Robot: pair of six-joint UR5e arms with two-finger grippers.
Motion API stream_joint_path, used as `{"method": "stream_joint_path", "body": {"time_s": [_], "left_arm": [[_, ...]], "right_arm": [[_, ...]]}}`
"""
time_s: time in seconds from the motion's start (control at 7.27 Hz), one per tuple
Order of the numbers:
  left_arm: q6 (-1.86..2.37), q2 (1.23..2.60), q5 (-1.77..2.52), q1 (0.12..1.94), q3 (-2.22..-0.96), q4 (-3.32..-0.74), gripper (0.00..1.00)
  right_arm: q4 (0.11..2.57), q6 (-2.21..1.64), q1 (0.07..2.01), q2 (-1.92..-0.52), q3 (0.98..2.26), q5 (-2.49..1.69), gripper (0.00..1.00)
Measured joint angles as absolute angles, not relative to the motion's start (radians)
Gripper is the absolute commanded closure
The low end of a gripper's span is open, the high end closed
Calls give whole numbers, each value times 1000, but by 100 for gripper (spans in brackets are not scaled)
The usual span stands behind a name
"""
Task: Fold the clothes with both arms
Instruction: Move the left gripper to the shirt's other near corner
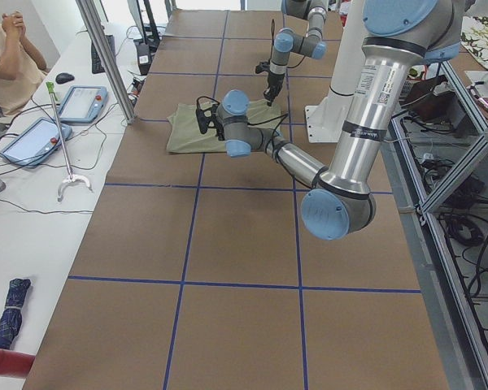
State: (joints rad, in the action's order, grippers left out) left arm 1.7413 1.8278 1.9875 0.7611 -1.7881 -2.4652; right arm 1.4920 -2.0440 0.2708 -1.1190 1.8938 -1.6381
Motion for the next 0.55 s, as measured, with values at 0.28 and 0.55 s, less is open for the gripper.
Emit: {"method": "stream_joint_path", "body": {"time_s": [0.28, 0.55], "left_arm": [[1898, 1728, 1863, 593, -1890, -2450, 24], [2020, 1723, 1776, 437, -1915, -2359, 23]], "right_arm": [[1493, -2044, 266, -1146, 1924, -1640, 100], [1493, -2043, 262, -1149, 1929, -1640, 100]]}}
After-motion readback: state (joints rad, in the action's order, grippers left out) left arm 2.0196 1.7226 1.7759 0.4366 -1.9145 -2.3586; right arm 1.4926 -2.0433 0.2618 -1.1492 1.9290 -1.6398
